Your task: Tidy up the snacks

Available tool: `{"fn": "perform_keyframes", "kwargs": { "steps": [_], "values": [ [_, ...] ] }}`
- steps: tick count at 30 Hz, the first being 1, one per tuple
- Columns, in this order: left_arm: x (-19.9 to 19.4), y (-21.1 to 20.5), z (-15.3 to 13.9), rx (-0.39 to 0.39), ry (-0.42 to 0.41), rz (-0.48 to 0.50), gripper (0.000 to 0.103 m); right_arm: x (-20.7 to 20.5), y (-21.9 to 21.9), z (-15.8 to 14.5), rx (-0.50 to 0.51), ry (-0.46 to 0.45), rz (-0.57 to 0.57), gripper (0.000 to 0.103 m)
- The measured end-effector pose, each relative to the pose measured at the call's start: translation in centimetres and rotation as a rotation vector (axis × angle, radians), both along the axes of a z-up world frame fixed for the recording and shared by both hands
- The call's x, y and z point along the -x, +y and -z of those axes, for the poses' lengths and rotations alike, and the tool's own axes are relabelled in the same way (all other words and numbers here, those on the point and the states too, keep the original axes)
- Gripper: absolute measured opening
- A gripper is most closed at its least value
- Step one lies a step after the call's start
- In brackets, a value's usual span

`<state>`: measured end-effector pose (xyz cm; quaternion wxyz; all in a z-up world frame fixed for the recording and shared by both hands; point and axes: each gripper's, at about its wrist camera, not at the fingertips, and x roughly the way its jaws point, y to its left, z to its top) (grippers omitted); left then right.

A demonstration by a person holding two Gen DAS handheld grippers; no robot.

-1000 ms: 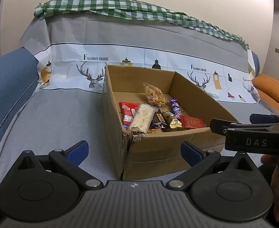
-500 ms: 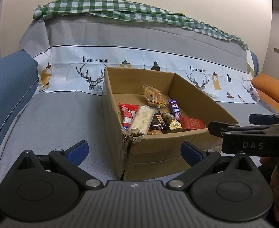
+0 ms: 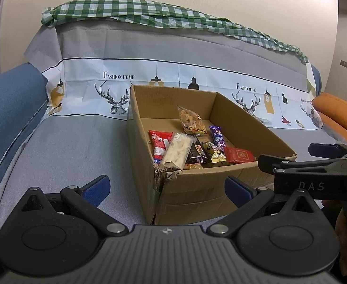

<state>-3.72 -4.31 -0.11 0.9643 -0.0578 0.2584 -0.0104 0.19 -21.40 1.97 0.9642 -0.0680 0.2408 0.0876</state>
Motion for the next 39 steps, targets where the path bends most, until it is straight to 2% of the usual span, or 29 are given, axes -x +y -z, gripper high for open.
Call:
{"fn": "perform_keyframes", "kwargs": {
  "steps": [20,28,34,39],
  "values": [
    [-0.3,0.2,-0.2,0.01,-0.009,0.02,0.103,0.0,-0.1,0.0,0.032,-0.003,0.014,0.102],
    [-0.4,1.1,-0.2,0.036,-0.009,0.023,0.103,-0.2,0.2,0.0,0.04,0.006,0.031,0.102],
    [-0.1,1.7,-0.3,0.049,-0.02,0.035,0.103,-0.4,0.3,-0.8,0.015,0.037,0.061,0.102],
    [-0.1,1.7,0.0,0.05,-0.02,0.044,0.103,-0.1,-0.5,-1.8,-0.027,0.017,0.074,0.102]
  ]
}}
